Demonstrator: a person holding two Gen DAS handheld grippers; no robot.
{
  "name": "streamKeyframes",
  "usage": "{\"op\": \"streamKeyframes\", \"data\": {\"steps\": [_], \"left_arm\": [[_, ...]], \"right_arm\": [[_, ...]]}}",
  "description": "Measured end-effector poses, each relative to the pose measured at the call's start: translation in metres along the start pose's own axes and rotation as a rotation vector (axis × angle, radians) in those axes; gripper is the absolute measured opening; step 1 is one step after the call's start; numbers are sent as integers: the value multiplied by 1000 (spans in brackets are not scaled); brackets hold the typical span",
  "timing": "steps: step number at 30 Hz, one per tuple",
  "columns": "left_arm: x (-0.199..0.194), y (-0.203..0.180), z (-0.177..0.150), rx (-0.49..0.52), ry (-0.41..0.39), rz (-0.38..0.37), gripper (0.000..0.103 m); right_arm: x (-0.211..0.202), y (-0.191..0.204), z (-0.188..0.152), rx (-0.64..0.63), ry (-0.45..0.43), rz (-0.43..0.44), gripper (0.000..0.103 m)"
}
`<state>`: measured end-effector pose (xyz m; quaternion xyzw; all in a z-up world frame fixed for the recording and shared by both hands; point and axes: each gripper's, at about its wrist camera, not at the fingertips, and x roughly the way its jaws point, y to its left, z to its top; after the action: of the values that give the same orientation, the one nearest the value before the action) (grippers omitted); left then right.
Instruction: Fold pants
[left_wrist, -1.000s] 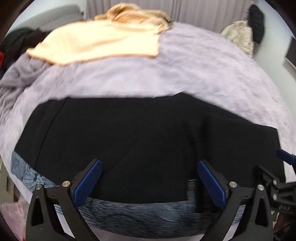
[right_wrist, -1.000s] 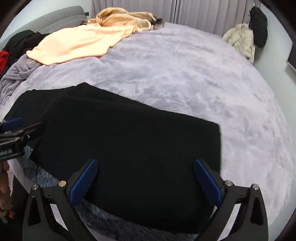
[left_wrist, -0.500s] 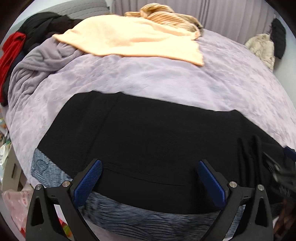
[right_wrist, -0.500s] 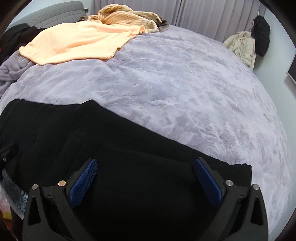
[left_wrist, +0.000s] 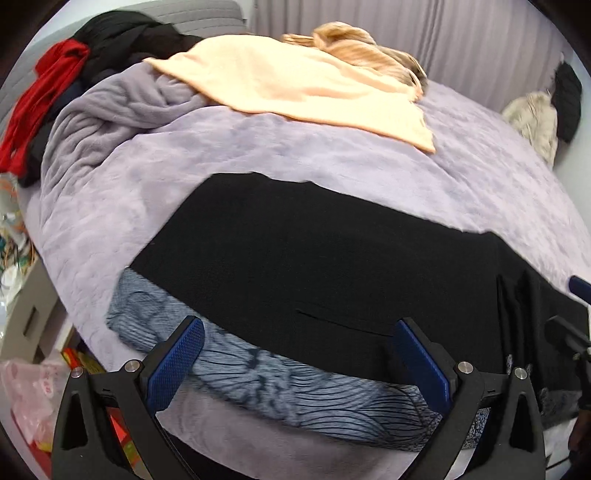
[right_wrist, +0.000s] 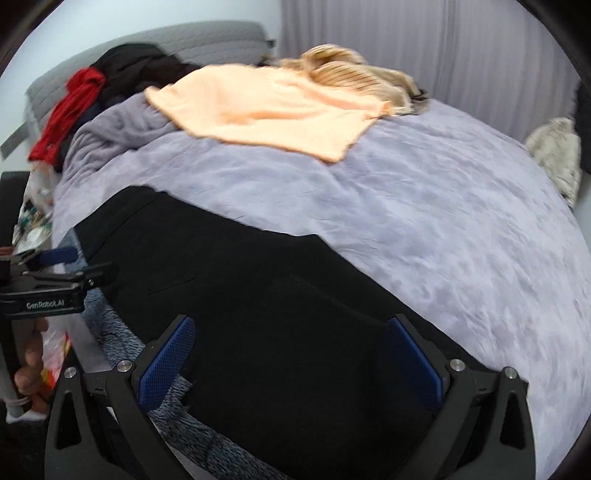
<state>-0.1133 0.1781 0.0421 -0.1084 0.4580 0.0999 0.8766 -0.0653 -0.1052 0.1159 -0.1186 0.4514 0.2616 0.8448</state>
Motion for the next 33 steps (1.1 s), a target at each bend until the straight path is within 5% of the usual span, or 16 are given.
{"op": "streamKeyframes", "data": {"steps": [4, 9, 18, 22, 26, 27, 29, 31, 33], "left_arm": [[33, 19, -1, -32, 106, 71, 103], [15, 23, 0, -37, 48, 19, 103], [28, 59, 3, -65, 73, 0, 103], [21, 73, 6, -47, 47, -55, 103], [23, 109, 12, -130, 53, -147, 103], [26, 118, 13, -159, 65, -163, 103], [26, 138, 14, -223, 76, -212, 103], [21, 147, 13, -238, 55, -289, 103], [18, 150, 17, -203, 31, -340, 103]], "right_arm": [[40, 29, 42, -233, 80, 64, 103], [103, 53, 76, -333, 249, 241, 103], [176, 115, 114, -508, 373, 545, 103], [182, 155, 121, -627, 380, 702, 103], [198, 180, 125, -699, 435, 757, 101], [198, 181, 126, -700, 440, 762, 98], [181, 176, 128, -701, 400, 745, 62], [154, 162, 131, -703, 311, 717, 38], [132, 153, 135, -693, 248, 722, 26]]}}
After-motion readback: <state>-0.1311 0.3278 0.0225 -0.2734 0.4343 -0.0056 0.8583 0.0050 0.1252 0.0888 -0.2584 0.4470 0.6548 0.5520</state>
